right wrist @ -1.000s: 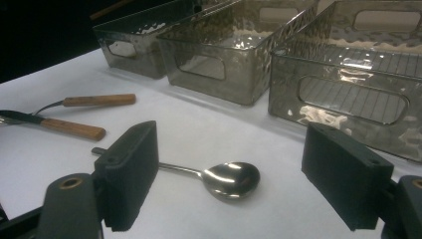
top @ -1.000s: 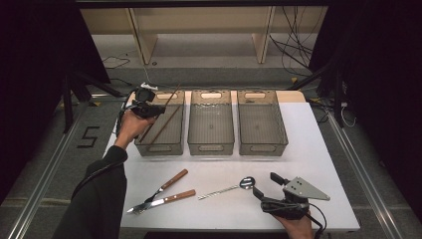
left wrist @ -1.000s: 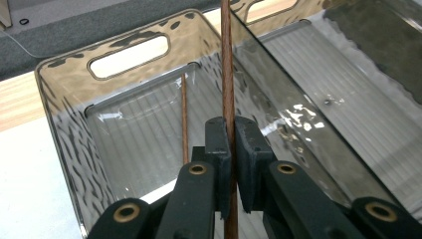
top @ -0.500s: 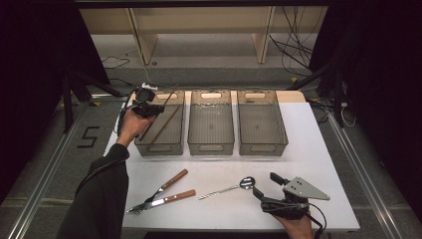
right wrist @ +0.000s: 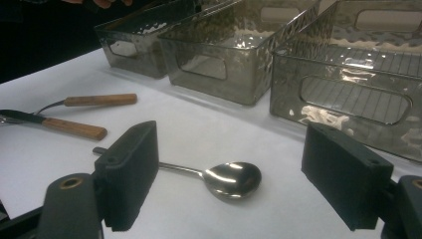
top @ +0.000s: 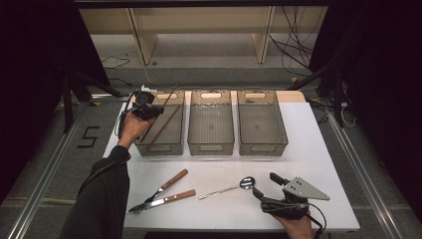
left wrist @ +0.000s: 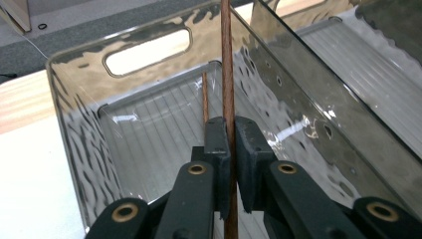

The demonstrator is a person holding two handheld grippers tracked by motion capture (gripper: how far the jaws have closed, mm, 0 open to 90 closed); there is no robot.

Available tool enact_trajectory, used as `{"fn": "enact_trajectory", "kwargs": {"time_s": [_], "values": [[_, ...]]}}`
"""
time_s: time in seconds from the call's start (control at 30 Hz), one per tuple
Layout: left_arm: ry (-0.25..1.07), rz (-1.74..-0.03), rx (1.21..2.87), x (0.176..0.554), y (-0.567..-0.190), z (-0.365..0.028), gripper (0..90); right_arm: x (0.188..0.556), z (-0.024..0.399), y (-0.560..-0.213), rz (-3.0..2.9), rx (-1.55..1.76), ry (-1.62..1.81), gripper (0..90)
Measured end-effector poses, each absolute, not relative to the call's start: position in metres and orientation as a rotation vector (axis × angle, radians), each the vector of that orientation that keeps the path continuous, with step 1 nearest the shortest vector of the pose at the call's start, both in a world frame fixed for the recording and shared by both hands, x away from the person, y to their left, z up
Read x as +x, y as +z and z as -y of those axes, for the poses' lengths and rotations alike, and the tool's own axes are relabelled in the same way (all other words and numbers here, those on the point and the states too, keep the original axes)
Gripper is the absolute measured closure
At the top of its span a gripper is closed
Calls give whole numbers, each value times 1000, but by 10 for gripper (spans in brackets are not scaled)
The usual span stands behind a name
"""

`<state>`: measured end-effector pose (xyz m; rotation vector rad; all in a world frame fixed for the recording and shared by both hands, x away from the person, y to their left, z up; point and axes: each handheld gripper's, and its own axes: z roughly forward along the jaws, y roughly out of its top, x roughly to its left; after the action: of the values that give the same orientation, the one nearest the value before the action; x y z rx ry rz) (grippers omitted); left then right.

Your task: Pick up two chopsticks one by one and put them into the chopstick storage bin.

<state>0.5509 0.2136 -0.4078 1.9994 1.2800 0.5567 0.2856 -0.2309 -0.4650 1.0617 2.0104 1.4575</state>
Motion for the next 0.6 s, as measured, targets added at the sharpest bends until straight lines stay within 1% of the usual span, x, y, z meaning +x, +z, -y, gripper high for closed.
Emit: {"fn": "enact_trajectory", "kwargs": {"time_s": [0.2, 0.23, 0.3, 0.37, 0.4, 0.47, 0.5, 0.6], "values": [[541, -1298, 2009, 550, -412, -213, 834, 286, 231, -465, -2010, 1062, 1458, 233], [532, -1303, 2007, 550, -412, -213, 802, 286, 231, -465, -2011, 1062, 1458, 233], [515, -1299, 2013, 548, -411, -212, 679, 286, 231, -465, -2011, 1059, 1456, 233], [504, -1274, 1999, 545, -407, -211, 658, 286, 231, -465, -2011, 1060, 1456, 234], [498, -1263, 1990, 543, -405, -210, 633, 286, 231, -465, -2010, 1062, 1456, 233], [483, -1247, 1988, 538, -399, -208, 541, 286, 231, -465, -2010, 1062, 1456, 233], [469, -1243, 1989, 536, -397, -207, 512, 285, 231, -465, -2011, 1060, 1454, 233], [459, -1212, 1982, 524, -389, -202, 458, 285, 231, -465, -2012, 1062, 1453, 233]]}}
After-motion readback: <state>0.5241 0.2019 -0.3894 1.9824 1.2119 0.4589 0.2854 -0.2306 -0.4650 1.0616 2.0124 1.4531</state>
